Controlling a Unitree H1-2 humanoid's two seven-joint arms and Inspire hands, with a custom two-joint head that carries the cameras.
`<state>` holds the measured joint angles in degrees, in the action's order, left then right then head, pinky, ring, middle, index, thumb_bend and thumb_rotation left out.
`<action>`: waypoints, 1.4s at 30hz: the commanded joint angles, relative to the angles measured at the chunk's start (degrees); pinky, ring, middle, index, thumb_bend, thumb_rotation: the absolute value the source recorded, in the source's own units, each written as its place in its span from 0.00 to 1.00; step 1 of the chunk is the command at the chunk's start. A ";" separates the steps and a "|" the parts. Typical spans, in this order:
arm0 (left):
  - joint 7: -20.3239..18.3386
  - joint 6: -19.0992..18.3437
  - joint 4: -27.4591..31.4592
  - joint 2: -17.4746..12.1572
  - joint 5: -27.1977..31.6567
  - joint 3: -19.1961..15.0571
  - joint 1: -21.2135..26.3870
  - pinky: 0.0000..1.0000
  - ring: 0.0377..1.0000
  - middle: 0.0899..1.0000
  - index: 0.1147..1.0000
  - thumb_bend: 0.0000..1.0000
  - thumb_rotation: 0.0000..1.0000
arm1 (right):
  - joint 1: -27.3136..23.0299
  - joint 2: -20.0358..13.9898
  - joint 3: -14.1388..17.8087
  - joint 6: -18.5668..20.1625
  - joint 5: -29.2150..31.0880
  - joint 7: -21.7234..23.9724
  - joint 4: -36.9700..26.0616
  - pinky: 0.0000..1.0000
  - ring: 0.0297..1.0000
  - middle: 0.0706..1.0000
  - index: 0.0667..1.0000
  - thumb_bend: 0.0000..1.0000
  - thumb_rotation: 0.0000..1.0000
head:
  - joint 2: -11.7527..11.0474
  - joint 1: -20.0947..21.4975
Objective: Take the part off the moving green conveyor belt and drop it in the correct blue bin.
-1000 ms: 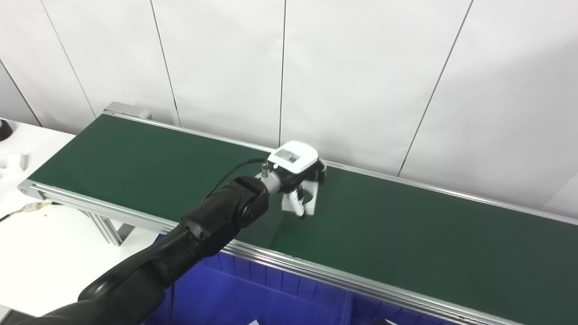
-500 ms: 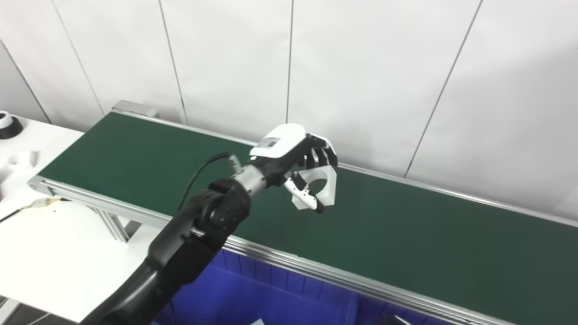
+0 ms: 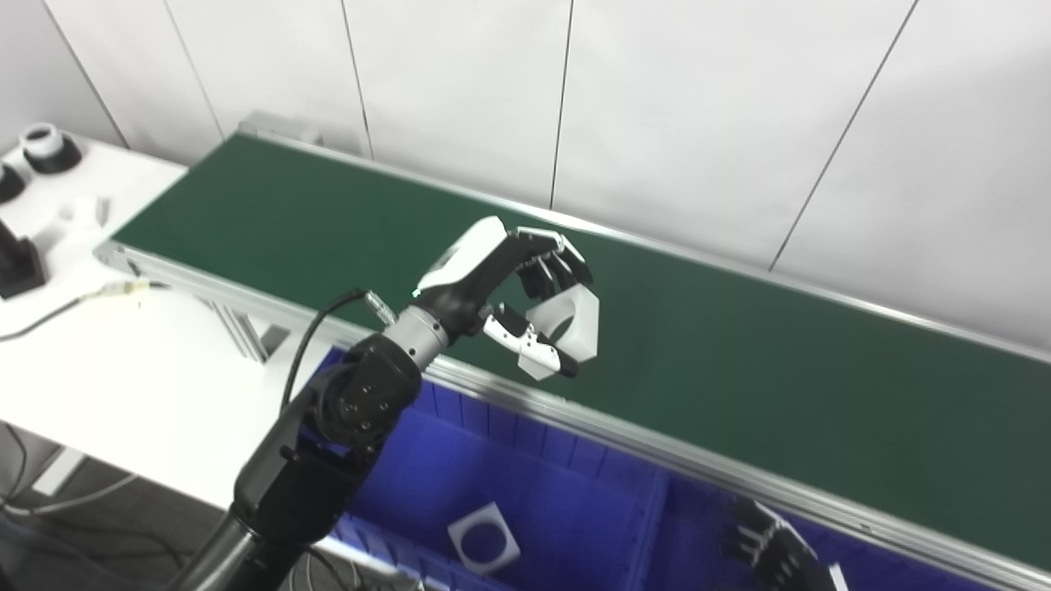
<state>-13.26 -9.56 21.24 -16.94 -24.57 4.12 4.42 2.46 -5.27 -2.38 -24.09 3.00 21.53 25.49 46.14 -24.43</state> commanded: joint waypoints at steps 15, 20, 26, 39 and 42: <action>-2.26 0.71 0.42 -4.57 -1.97 1.58 -0.60 0.45 0.42 0.45 0.45 0.50 0.00 | -0.71 -0.28 -0.48 -2.82 1.20 -0.09 -4.75 0.65 0.70 0.76 0.73 0.85 0.24 | 2.55 0.94; -2.78 2.31 -1.83 -7.28 -4.63 3.42 -0.78 0.45 0.42 0.45 0.45 0.50 0.00 | -0.56 -0.30 -0.65 -2.78 1.25 -0.22 -4.89 0.65 0.70 0.76 0.73 0.86 0.25 | 2.46 1.00; -4.01 4.52 -6.31 -9.79 -10.31 8.23 -1.54 0.45 0.42 0.44 0.46 0.50 0.00 | -0.59 -0.12 -0.76 -2.78 1.21 -0.36 -4.82 0.65 0.70 0.76 0.73 0.86 0.24 | 2.35 1.14; 2.63 6.75 -16.95 -6.00 -26.78 18.74 -3.99 0.40 0.39 0.47 0.47 0.50 0.00 | -0.11 0.52 -1.67 -2.76 0.77 -1.61 -5.69 0.65 0.69 0.76 0.73 0.86 0.23 | 2.46 1.93; 3.22 5.52 -19.53 -4.86 -29.35 20.44 -3.71 0.45 0.40 0.48 0.46 0.50 0.00 | -0.12 0.55 -1.92 -2.80 0.31 -1.97 -5.83 0.65 0.69 0.76 0.73 0.86 0.24 | 2.54 1.93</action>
<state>-11.87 -4.53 1.03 -21.74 -52.63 24.67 -0.19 2.94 -5.08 -4.18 -24.10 3.03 19.84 21.67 48.60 -22.59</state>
